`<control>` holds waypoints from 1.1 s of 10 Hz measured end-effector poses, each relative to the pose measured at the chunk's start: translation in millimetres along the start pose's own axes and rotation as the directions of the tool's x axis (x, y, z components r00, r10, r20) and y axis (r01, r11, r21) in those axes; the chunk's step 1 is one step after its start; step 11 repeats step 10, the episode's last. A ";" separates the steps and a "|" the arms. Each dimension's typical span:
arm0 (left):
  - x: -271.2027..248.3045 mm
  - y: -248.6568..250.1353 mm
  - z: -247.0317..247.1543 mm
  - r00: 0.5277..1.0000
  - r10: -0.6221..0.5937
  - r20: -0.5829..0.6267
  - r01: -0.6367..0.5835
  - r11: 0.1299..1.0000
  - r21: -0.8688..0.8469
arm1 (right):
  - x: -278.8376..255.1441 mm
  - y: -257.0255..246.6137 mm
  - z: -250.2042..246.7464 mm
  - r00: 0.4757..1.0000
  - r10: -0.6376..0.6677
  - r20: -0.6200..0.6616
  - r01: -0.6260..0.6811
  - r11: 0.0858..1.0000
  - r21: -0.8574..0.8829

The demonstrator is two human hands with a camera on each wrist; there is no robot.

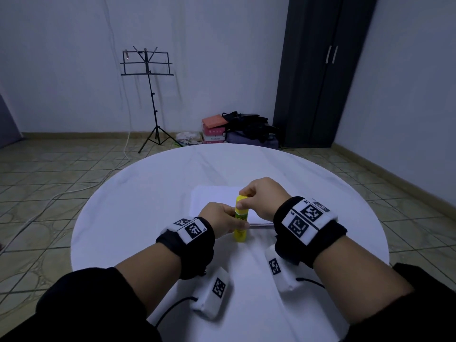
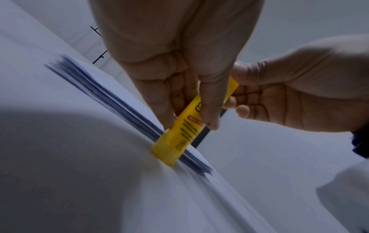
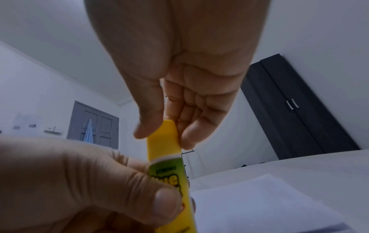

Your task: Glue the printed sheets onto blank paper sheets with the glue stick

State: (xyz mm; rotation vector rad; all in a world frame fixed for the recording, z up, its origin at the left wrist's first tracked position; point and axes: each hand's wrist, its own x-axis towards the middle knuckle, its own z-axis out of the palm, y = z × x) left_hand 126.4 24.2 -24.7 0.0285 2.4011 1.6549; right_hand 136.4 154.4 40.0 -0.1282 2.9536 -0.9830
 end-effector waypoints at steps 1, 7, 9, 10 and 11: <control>0.7 -0.3 -0.2 1.000 -0.003 -0.002 0.003 1.000 0.006 | 0.0 -2.1 -1.8 1.000 0.013 0.005 -0.013 1.000 0.012; 0.1 2.8 1.4 1.000 -0.008 -0.018 0.009 0.998 0.061 | -8.3 -7.5 -2.6 1.000 -0.016 0.001 0.016 0.993 -0.113; 3.8 4.4 1.3 1.000 -0.015 0.006 0.013 0.972 0.233 | -9.7 -2.4 5.6 0.999 -0.032 -0.001 0.032 0.999 -0.044; 3.4 3.5 -0.6 1.000 -0.018 -0.006 0.019 0.960 0.279 | -10.0 -2.1 4.3 0.999 -0.037 0.007 0.037 0.999 0.015; 3.4 3.5 -0.6 1.000 -0.018 -0.006 0.019 0.960 0.279 | -10.0 -2.1 4.3 0.999 -0.037 0.007 0.037 0.999 0.015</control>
